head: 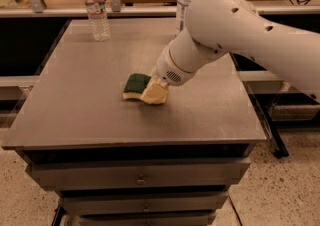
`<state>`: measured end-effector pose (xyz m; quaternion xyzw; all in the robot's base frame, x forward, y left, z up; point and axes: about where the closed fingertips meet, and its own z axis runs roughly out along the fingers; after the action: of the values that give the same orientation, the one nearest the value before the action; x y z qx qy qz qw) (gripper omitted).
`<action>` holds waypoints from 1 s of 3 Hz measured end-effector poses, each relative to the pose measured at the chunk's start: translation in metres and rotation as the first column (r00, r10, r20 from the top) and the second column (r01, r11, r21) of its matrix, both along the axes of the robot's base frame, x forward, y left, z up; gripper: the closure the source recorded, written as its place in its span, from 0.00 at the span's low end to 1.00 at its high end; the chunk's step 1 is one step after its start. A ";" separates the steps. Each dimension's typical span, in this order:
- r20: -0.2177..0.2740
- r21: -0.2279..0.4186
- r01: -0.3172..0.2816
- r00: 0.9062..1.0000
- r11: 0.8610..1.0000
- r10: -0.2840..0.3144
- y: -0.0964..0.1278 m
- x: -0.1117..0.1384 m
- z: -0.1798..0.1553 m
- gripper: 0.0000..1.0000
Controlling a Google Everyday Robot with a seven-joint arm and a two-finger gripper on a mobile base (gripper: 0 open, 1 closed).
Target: Pick sponge
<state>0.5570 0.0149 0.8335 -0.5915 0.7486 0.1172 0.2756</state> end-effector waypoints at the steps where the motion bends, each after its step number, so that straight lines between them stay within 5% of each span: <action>1: 0.013 0.001 -0.001 1.000 1.000 0.001 -0.004 -0.002 0.004 0.87; 2: 0.020 0.009 -0.030 0.999 1.000 0.029 -0.001 -0.004 0.015 1.00; 3: 0.030 -0.007 -0.068 0.997 0.998 0.068 -0.001 -0.007 0.035 1.00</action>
Offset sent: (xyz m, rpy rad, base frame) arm -0.0044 0.0023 0.0287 0.0218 -0.0268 0.0664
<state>0.5499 0.0139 0.8689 -0.6192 0.7242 0.1154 0.2808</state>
